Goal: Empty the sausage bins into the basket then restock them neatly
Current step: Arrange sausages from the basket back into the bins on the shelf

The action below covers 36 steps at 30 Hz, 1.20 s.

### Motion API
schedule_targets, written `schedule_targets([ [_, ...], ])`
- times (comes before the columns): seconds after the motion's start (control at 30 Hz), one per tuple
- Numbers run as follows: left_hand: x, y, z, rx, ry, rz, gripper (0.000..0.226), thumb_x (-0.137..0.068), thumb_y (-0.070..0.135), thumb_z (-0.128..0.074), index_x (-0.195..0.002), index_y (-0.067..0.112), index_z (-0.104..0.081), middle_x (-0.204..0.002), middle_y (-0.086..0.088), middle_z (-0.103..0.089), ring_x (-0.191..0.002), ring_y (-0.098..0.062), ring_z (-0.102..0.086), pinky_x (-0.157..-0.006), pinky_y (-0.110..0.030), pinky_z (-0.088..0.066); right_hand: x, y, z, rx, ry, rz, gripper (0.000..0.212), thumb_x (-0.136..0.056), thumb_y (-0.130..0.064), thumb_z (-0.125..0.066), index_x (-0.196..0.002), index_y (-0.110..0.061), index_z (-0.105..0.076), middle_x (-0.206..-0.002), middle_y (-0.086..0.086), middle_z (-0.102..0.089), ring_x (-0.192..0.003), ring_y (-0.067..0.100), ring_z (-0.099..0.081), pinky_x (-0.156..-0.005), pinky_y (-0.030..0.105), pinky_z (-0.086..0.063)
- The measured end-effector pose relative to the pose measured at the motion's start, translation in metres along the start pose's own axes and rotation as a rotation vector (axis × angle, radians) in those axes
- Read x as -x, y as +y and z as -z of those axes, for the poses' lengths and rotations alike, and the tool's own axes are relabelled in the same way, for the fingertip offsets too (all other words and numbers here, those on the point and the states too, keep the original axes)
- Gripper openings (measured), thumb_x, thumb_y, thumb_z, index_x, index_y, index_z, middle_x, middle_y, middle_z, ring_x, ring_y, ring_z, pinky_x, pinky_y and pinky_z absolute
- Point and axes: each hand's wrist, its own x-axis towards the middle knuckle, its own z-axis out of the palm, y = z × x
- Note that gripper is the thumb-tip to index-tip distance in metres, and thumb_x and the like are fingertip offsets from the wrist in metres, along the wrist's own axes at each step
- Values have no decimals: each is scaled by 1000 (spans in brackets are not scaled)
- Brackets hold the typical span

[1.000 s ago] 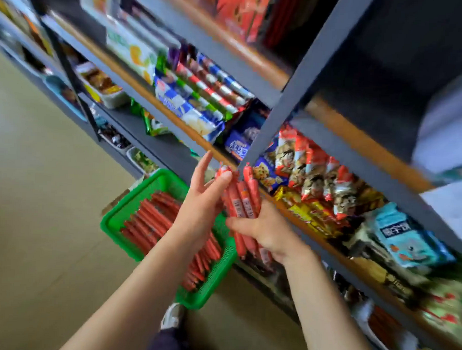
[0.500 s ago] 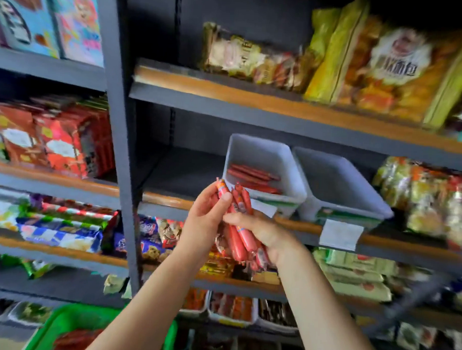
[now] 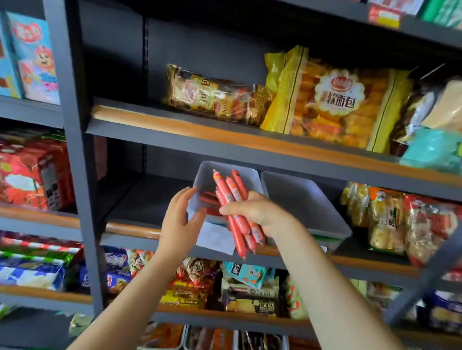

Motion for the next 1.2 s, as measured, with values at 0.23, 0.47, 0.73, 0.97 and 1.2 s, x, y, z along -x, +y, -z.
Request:
schedule_targets([
  [0.23,-7,-35,-7,-79,-139,141,52,-100,23,-53,-150,20,-38,-158,7,-29,-144,-10,-29,-112,-23,-29,-76,-12,20,667,29,-77,56,-68,-39,-82,-109,-12,-54,-103,3,-61,-92,22,-61,-78,33,-49],
  [0.47,-8,-53,-1,61,-96,146,45,-101,24,-53,-127,60,-46,-147,3,-50,-133,-16,-49,-107,-32,-46,-139,-12,16,922,-115,-7,54,-69,-37,-80,-113,-18,-55,-108,4,-66,-91,21,-64,-85,38,-54],
  [0.73,-10,-60,0,38,-105,116,48,-102,21,-51,-133,57,-46,-138,49,-34,-136,4,-39,-110,-31,-43,-178,35,10,979,-128,30,51,-79,-15,-76,-125,-16,-56,-124,7,-61,-112,28,-60,-92,38,-48],
  [0.97,-8,-58,-4,81,-86,143,55,-102,16,-50,-125,66,-47,-138,49,-35,-134,15,-34,-109,-26,-41,-186,49,21,950,-296,-100,106,-67,-65,-76,-150,-32,-19,-147,3,-44,-126,28,-49,-105,49,-40],
  [1.2,-11,-55,0,107,-130,124,50,-102,14,-50,-129,56,-48,-145,33,-37,-131,21,-32,-106,-10,-37,-153,18,15,665,-221,70,69,-83,-63,-62,-141,-31,-44,-127,-12,-53,-111,13,-56,-88,27,-44],
])
